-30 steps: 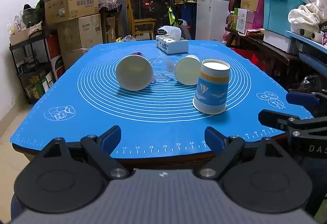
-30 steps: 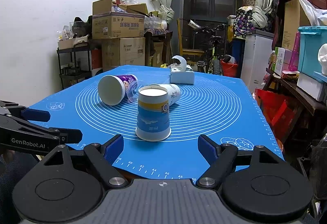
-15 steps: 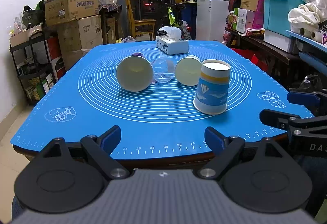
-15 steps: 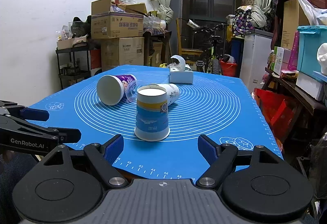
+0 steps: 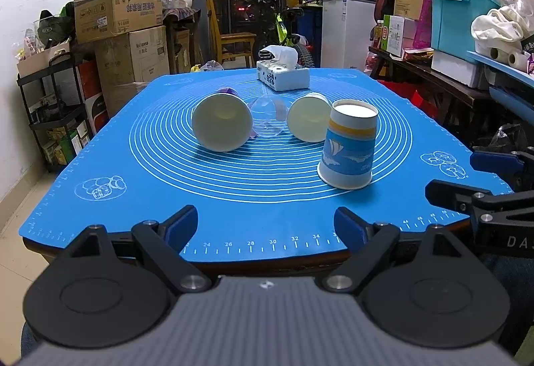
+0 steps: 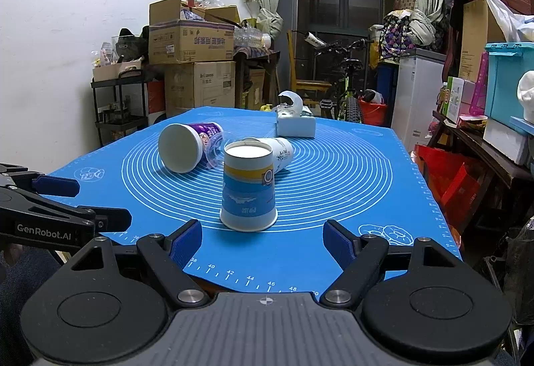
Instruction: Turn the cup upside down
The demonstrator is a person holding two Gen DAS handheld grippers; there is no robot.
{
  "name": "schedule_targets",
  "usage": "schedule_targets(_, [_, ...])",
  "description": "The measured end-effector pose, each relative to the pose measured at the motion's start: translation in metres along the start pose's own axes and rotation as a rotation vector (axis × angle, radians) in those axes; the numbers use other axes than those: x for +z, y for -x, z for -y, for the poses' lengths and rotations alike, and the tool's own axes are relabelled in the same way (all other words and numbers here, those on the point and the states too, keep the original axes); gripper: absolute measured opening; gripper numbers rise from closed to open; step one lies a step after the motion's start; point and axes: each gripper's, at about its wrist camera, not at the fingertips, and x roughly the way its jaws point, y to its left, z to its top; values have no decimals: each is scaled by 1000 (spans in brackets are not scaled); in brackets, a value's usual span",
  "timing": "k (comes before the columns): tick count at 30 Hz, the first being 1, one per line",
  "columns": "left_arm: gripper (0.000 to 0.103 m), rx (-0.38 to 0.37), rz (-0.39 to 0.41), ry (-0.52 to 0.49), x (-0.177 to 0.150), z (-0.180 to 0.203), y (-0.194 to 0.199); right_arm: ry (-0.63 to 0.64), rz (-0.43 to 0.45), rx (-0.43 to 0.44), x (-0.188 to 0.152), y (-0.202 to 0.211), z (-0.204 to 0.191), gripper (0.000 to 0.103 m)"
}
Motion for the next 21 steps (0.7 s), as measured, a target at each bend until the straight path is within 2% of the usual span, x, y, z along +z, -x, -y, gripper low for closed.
schedule_targets(21, [90, 9, 1, -14, 2, -1, 0, 0, -3, 0, 1, 0, 0, 82])
